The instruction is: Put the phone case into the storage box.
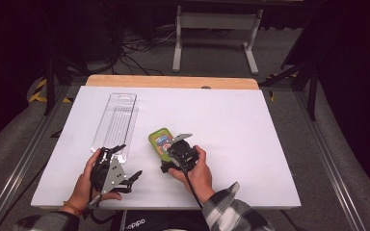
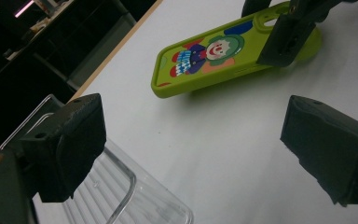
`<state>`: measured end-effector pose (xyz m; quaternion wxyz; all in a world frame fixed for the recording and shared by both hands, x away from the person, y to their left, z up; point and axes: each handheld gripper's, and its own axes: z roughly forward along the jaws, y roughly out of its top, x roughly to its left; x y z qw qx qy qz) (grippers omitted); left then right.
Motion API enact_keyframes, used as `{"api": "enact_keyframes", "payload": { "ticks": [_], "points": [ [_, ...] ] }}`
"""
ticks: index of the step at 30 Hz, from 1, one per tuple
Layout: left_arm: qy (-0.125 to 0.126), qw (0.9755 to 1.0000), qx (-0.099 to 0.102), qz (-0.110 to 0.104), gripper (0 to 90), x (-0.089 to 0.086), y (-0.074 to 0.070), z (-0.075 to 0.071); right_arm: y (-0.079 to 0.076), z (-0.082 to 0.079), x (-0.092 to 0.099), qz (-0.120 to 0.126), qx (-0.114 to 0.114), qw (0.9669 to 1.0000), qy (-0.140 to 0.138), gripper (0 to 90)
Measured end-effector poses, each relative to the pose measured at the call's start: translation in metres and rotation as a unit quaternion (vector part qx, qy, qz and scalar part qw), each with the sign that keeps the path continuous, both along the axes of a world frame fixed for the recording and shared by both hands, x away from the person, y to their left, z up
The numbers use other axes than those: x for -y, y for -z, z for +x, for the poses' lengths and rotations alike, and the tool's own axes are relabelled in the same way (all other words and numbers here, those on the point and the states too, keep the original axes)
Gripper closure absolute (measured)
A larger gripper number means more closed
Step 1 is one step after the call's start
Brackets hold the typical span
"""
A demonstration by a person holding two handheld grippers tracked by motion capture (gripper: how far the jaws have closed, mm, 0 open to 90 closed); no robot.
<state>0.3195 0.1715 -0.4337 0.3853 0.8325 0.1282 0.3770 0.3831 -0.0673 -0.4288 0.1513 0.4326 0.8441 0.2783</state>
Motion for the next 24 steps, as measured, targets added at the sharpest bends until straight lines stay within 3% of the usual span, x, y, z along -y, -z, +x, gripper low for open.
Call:
{"api": "enact_keyframes", "payload": {
  "ticks": [4, 6, 7, 9, 14, 15, 16, 17, 18, 20, 21, 23, 24],
  "points": [
    [-0.001, 0.9993, 0.018, 0.032, 7.5, 0.015, 0.003, 0.004, -0.003, -0.001, 0.010, 0.007, 0.001, 0.9989, -0.046, 16.9],
    [0.003, 0.9988, 0.027, 0.040, 7.9, 0.019, 0.003, 0.004, -0.004, -0.001, 0.012, 0.011, 0.001, 0.9985, -0.053, 16.9],
    [0.005, 0.9972, 0.042, 0.061, 8.1, 0.028, 0.004, 0.005, -0.008, 0.000, 0.018, 0.018, 0.003, 0.9975, -0.068, 16.9],
    [0.008, 0.9967, 0.048, 0.066, 8.1, 0.032, 0.005, 0.005, -0.010, 0.000, 0.021, 0.023, 0.005, 0.9970, -0.074, 16.9],
    [0.009, 0.9913, 0.078, 0.105, 9.0, 0.050, 0.007, 0.006, -0.023, 0.004, 0.038, 0.037, 0.004, 0.9955, -0.086, 16.8],
    [0.015, 0.9894, 0.088, 0.115, 9.4, 0.053, 0.007, 0.008, -0.024, 0.004, 0.041, 0.040, 0.004, 0.9952, -0.089, 16.8],
    [0.012, 0.9891, 0.091, 0.115, 9.6, 0.056, 0.009, 0.008, -0.026, 0.004, 0.043, 0.041, -0.004, 0.9948, -0.093, 16.8],
    [0.019, 0.9857, 0.100, 0.134, 10.0, 0.058, 0.007, 0.009, -0.027, 0.004, 0.045, 0.045, -0.006, 0.9944, -0.096, 16.8],
    [0.011, 0.9862, 0.098, 0.133, 10.5, 0.060, 0.008, 0.008, -0.028, 0.004, 0.046, 0.043, -0.007, 0.9943, -0.097, 16.8],
    [0.017, 0.9829, 0.112, 0.145, 10.8, 0.063, 0.008, 0.010, -0.031, 0.003, 0.047, 0.042, -0.010, 0.9941, -0.099, 16.8],
    [0.019, 0.9833, 0.113, 0.142, 11.0, 0.065, 0.009, 0.010, -0.031, 0.003, 0.047, 0.041, -0.012, 0.9938, -0.102, 16.8],
    [0.019, 0.9801, 0.123, 0.154, 11.4, 0.067, 0.009, 0.010, -0.033, 0.002, 0.047, 0.043, -0.014, 0.9930, -0.109, 16.8],
    [0.020, 0.9799, 0.126, 0.153, 11.8, 0.068, 0.009, 0.010, -0.034, 0.001, 0.047, 0.042, -0.016, 0.9928, -0.111, 16.8]
  ]
}}
